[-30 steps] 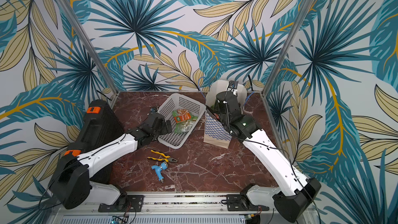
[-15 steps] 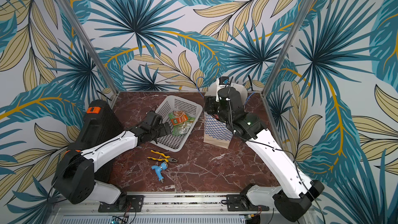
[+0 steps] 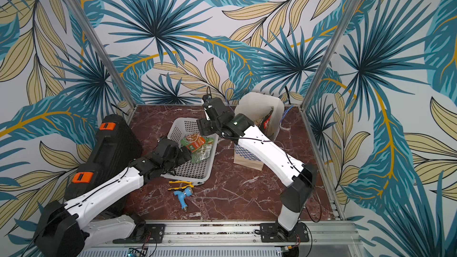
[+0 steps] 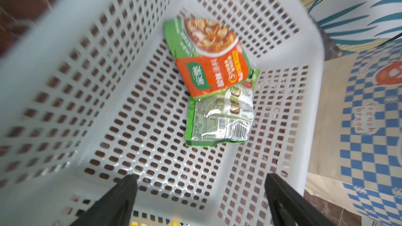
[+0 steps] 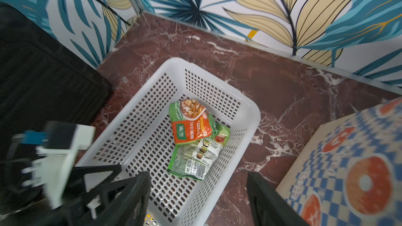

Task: Place the condiment packets inside the bag
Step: Pick up the condiment packet from the storage box.

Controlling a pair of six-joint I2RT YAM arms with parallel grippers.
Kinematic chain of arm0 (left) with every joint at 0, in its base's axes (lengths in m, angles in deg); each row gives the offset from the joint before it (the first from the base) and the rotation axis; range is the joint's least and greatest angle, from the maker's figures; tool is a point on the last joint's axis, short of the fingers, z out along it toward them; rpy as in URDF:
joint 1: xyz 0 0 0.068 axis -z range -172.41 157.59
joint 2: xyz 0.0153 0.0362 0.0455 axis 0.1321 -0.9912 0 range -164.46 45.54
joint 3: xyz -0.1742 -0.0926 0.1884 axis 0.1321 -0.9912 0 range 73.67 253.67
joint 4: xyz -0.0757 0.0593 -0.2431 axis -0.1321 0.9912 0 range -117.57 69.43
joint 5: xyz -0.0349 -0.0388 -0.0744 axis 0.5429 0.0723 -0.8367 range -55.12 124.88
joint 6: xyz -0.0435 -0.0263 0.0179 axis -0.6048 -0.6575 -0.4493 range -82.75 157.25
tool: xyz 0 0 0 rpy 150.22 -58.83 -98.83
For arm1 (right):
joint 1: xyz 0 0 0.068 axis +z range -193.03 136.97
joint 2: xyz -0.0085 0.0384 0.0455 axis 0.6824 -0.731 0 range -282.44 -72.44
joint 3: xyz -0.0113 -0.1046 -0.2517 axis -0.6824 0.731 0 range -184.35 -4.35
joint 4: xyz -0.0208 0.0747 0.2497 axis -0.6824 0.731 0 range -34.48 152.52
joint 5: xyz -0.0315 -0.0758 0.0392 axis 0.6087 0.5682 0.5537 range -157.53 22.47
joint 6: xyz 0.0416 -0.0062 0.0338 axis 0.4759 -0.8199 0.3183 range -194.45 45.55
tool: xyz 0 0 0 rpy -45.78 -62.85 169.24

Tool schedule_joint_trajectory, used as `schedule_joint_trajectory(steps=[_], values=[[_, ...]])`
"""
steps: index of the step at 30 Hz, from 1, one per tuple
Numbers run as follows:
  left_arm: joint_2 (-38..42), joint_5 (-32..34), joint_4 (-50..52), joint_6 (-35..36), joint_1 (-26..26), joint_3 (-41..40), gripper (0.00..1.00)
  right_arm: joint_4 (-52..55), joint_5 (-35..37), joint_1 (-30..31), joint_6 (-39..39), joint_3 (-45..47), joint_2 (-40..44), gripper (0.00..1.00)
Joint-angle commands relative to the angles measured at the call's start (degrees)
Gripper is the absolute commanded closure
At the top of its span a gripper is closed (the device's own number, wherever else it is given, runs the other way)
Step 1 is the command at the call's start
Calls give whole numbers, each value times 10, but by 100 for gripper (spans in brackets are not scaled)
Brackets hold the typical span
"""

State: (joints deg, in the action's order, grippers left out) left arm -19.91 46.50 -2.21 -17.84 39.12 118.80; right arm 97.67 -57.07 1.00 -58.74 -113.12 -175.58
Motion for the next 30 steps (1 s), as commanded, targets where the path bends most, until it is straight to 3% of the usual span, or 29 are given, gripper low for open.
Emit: schedule_joint_trajectory(steps=[1, 7, 15, 30], values=[[40, 93, 4, 61, -1, -4, 3, 40, 2, 9, -17, -50, -66, 26], [111, 215, -34, 103, -14, -52, 0, 64, -13, 34, -47, -134, -176, 28], [105, 166, -45, 90, -102, -77, 0, 77, 11, 54, -93, -187, -283, 30], [107, 128, -50, 69, -138, -91, 0, 98, 139, 101, -164, -256, -416, 36]])
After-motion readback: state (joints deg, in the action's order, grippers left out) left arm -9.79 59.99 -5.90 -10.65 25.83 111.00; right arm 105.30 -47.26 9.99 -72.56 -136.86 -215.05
